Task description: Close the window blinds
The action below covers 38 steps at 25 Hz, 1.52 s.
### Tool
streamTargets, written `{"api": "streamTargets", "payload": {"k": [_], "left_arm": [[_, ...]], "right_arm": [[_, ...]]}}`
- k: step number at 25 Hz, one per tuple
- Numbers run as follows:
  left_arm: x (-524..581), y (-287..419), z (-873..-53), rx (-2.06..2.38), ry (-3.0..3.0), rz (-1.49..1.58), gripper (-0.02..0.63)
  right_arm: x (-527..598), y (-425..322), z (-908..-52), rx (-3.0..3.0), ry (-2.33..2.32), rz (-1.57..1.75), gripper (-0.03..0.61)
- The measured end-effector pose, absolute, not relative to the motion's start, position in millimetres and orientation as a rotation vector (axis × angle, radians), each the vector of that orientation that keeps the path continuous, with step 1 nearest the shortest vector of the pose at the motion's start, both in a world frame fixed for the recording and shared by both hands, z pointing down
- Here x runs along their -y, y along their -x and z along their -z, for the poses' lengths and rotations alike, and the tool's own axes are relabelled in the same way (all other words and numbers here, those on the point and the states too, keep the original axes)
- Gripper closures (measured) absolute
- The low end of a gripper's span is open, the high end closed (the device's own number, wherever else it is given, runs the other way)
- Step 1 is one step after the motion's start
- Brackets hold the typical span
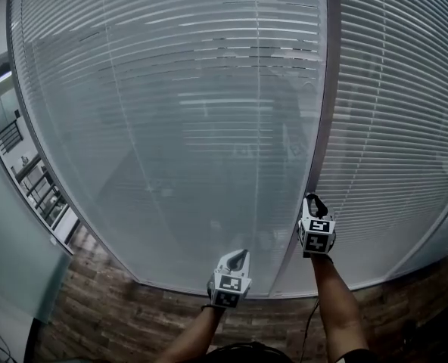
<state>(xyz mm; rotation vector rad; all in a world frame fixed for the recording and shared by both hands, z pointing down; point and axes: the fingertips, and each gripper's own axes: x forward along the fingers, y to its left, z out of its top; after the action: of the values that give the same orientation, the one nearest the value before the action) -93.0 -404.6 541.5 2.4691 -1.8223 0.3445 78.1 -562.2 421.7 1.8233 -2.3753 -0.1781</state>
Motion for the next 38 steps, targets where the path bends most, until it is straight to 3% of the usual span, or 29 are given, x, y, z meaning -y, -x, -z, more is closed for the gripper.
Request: {"api": "streamTargets", "payload": {"k": [3, 17, 38], "left_arm": [[402, 89, -541, 1.781, -2.463, -0.325, 0.612], [397, 97, -542, 1.81, -2.455, -0.333, 0.612], [394, 83, -538, 1.786, -2.472, -0.352, 0.612]], "right_arm": [[552, -70, -414, 2.298, -1.747, 0.282, 0.459], [560, -66, -437, 1.442, -0.963, 1.35, 0.46], [548, -44, -447, 1.257, -0.626, 1.596, 0.46]]}}
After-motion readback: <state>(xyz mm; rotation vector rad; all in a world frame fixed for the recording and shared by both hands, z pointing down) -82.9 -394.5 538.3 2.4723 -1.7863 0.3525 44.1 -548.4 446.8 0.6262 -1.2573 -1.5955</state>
